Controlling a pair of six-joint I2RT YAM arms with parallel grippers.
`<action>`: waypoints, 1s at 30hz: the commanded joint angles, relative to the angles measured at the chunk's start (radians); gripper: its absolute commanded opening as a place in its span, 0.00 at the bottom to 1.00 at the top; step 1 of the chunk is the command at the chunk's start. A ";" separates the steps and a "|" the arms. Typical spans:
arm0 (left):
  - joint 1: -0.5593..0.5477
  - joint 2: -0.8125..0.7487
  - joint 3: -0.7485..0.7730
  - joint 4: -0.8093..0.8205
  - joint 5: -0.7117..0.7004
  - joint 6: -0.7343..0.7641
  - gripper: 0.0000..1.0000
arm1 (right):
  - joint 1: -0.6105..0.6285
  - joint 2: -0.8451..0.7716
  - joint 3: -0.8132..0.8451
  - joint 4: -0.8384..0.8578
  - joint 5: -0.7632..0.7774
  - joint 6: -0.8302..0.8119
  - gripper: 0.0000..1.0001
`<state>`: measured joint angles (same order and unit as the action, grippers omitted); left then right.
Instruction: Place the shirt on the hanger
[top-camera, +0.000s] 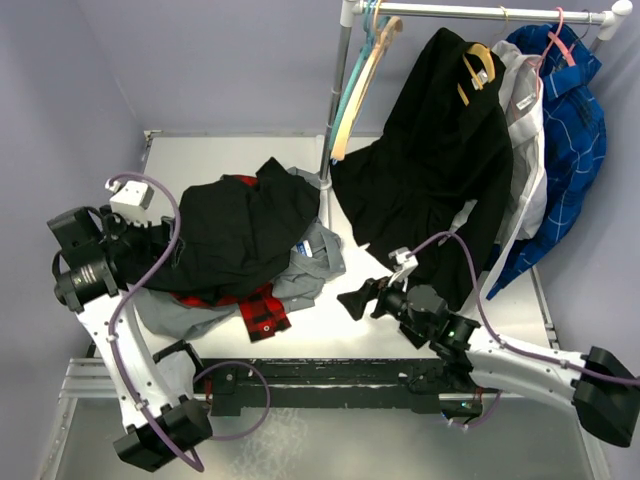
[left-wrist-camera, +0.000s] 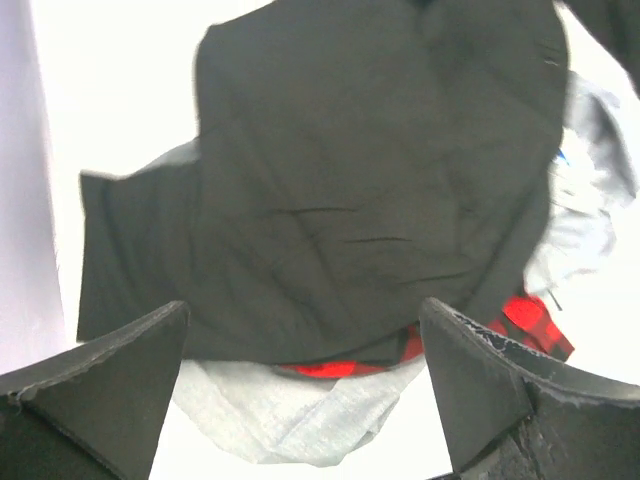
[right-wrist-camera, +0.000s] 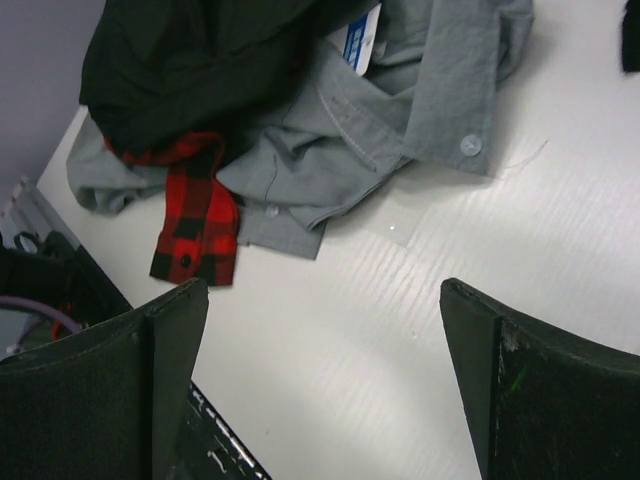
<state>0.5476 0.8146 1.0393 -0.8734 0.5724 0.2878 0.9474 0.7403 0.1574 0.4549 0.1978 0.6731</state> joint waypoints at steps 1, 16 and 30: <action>-0.010 0.136 0.199 -0.377 0.360 0.512 0.99 | 0.002 0.120 0.049 0.144 -0.123 -0.044 0.99; -0.370 0.093 -0.106 -0.368 -0.121 0.867 1.00 | 0.003 0.293 0.085 0.231 -0.146 -0.066 0.99; -0.525 0.214 -0.339 0.079 -0.249 0.796 0.86 | 0.008 0.350 0.100 0.324 -0.026 -0.144 1.00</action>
<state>0.0399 1.0241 0.7330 -0.9985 0.3504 1.0901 0.9485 1.1240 0.2470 0.6411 0.1238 0.6079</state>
